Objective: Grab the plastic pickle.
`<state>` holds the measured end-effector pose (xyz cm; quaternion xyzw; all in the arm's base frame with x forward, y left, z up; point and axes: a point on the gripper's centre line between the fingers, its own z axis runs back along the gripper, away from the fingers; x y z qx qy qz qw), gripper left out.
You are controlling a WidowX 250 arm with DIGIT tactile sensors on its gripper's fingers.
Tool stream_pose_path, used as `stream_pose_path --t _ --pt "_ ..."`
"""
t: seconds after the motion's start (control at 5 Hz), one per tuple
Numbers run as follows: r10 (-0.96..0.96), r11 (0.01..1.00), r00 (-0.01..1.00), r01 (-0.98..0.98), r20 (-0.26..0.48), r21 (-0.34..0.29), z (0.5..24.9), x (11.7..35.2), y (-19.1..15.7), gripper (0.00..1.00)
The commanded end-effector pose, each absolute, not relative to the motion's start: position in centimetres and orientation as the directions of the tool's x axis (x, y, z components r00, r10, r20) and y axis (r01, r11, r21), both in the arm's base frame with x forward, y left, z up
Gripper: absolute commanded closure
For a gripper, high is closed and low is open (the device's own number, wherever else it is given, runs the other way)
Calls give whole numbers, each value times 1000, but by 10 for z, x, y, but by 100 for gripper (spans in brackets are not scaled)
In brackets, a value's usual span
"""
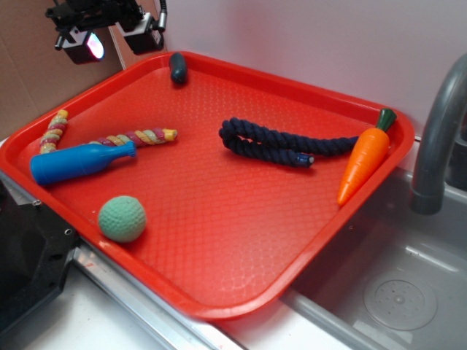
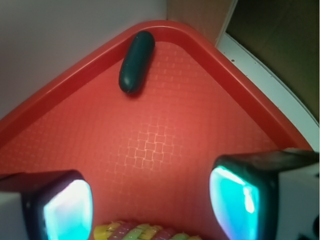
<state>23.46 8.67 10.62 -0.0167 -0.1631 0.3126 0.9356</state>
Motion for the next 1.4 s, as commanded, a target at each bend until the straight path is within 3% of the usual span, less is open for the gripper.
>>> stream_pose_path --t 0.0,0.2,0.4,1.2 --pt "605 787 710 -604 361 -130 86 274 105 0" --pt "615 775 690 -619 383 -130 73 291 114 0" --pt "626 772 693 -615 358 -159 60 312 121 0" --pt "686 713 650 -691 327 -122 38 332 151 0"
